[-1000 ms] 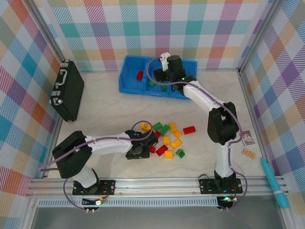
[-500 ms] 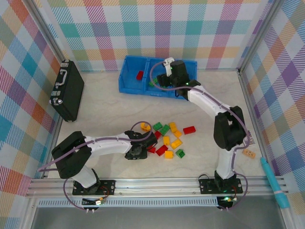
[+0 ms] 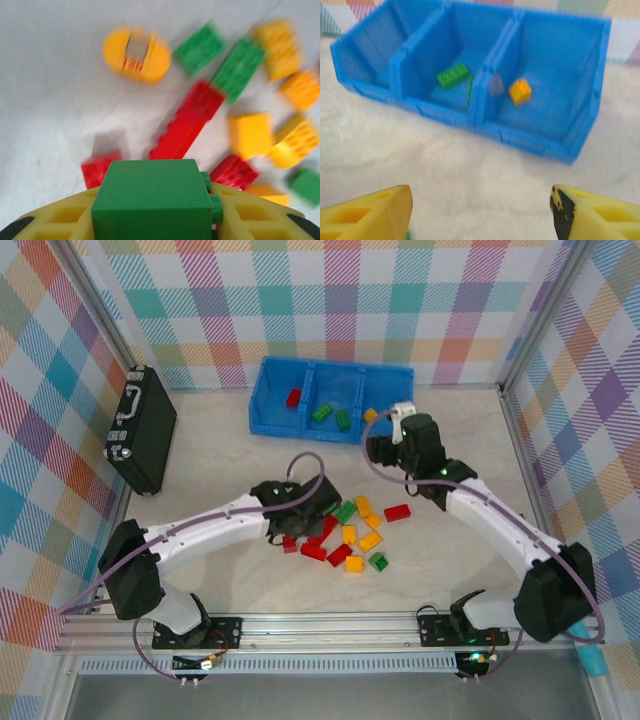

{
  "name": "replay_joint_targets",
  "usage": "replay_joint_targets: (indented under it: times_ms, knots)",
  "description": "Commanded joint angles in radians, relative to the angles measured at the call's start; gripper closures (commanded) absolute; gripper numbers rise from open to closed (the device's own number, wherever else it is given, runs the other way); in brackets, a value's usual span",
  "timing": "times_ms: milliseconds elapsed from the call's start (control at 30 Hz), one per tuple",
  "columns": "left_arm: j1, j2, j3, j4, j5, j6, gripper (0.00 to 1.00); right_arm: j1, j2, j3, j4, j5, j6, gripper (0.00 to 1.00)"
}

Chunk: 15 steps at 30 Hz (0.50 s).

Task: Sort the legos into containers by color
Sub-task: Pick up the lego from the middle-left of the table, then place the lego in the container.

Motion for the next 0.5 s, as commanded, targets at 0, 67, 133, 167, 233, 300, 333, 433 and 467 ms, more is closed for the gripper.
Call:
replay_joint_targets:
  times_ms: [0, 67, 133, 167, 233, 300, 333, 433, 467]
  knots:
    - [0.067, 0.053, 0.124, -0.023, -0.045, 0.165, 0.68, 0.005, -0.066, -0.097, -0.072, -0.013, 0.132, 0.27]
    - [0.106, 0.094, 0.198, 0.006, -0.038, 0.213, 0.68, 0.005, -0.106, -0.145, -0.093, -0.037, 0.174, 0.27]
    - [0.148, 0.145, 0.272, 0.047, -0.021, 0.247, 0.68, 0.005, -0.143, -0.2, -0.095, -0.068, 0.219, 0.27]
    - [0.166, 0.17, 0.316, 0.075, -0.013, 0.262, 0.68, 0.005, -0.161, -0.231, -0.091, -0.084, 0.244, 0.27]
    - [0.201, 0.235, 0.394, 0.133, 0.026, 0.294, 0.67, 0.006, -0.185, -0.283, -0.084, -0.111, 0.291, 0.27]
    - [0.24, 0.31, 0.488, 0.179, 0.067, 0.296, 0.67, 0.005, -0.196, -0.322, -0.083, -0.141, 0.334, 0.27]
    - [0.254, 0.342, 0.521, 0.207, 0.089, 0.296, 0.67, 0.005, -0.199, -0.335, -0.082, -0.157, 0.353, 0.27]
    - [0.293, 0.468, 0.66, 0.238, 0.127, 0.301, 0.67, 0.005, -0.215, -0.378, -0.071, -0.21, 0.405, 0.27]
    - [0.305, 0.514, 0.71, 0.239, 0.129, 0.304, 0.67, 0.007, -0.221, -0.394, -0.067, -0.226, 0.422, 0.27]
